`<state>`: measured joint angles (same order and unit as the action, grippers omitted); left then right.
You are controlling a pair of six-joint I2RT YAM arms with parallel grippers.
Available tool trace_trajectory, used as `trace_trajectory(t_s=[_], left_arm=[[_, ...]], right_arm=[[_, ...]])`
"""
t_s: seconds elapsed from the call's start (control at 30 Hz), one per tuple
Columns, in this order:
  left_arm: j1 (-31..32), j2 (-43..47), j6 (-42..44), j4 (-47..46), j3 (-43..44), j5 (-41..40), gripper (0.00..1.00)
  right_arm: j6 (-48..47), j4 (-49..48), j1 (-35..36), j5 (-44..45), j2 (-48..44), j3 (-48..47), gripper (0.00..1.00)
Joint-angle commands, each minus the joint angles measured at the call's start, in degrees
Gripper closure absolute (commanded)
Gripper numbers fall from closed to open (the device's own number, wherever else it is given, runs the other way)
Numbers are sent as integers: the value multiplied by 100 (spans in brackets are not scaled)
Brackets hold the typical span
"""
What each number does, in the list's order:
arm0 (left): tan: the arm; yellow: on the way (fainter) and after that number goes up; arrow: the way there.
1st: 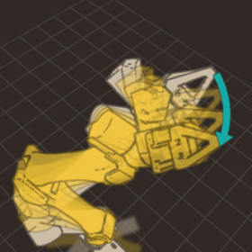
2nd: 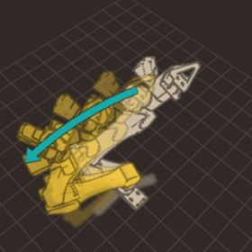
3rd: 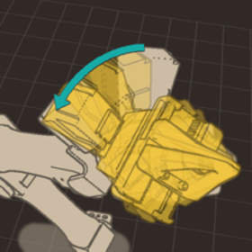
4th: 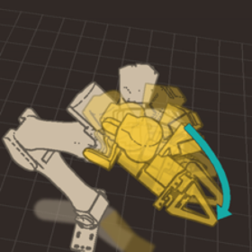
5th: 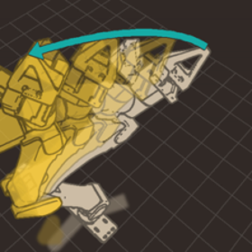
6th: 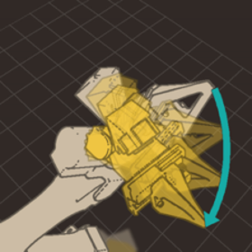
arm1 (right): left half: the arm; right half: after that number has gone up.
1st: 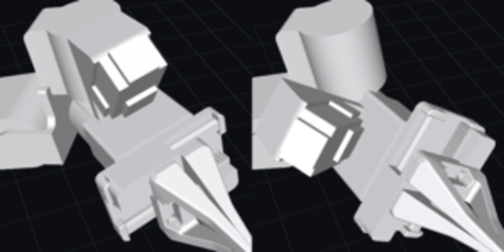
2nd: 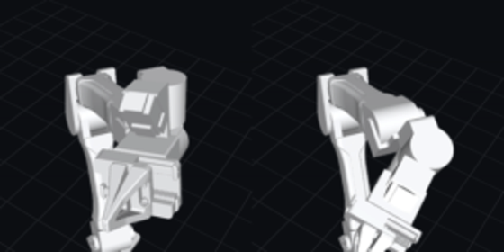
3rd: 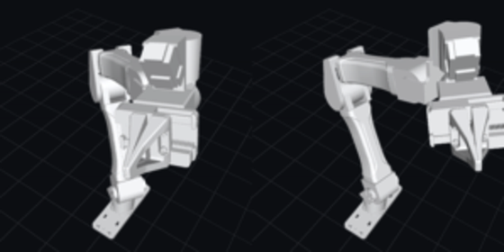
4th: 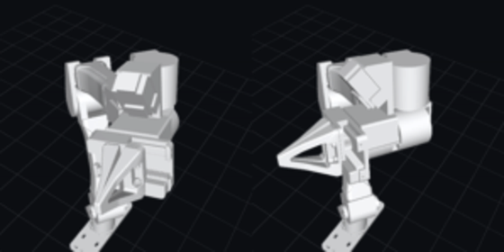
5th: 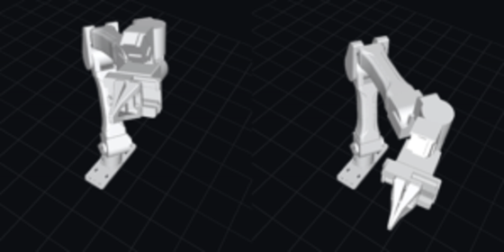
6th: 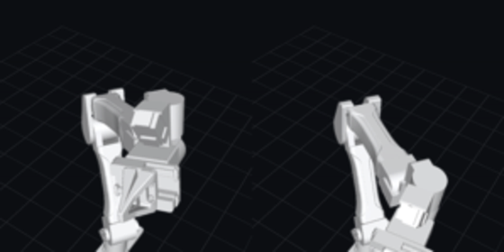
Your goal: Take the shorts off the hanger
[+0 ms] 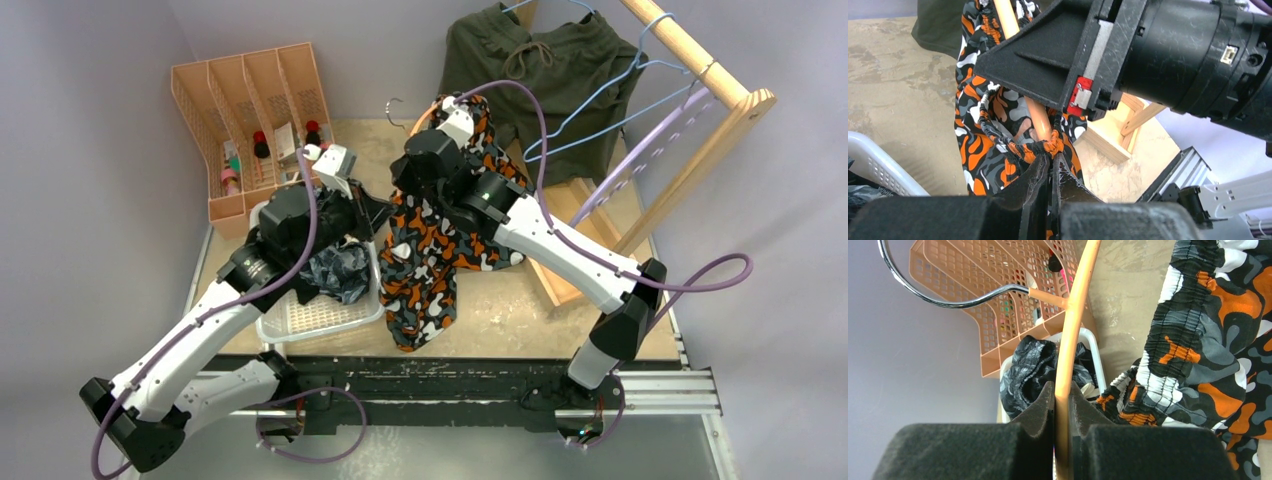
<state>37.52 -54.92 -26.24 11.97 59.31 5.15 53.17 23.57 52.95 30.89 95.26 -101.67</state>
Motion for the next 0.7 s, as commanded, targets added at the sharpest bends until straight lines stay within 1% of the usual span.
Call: trace_trajectory(t_s=[0.0, 0.13, 0.2, 0.37, 0.5, 0.57, 0.67], left_arm=[[11, 321, 171, 379, 17, 391, 100], [17, 522, 163, 668, 80, 666, 100], [12, 559, 148, 887, 135, 875, 100], [10, 538, 92, 1750, 176, 1349, 100], [11, 705, 47, 1914, -118, 1297, 100], [17, 762, 32, 2037, -200, 1123, 100], [12, 878, -59, 1908, -493, 1051, 100]], right_arm=[[-276, -450, 18, 620, -331, -365, 100], [-317, -495, 20, 924, -342, -336, 100], [-188, -520, 23, 1075, -342, -313, 100], [3, -839, 13, 1338, -427, -138, 100], [80, -1138, 5, 1256, -505, 37, 100], [85, -1248, 5, 1187, -557, 107, 100], [124, -1279, 2, 1163, -619, 187, 100]])
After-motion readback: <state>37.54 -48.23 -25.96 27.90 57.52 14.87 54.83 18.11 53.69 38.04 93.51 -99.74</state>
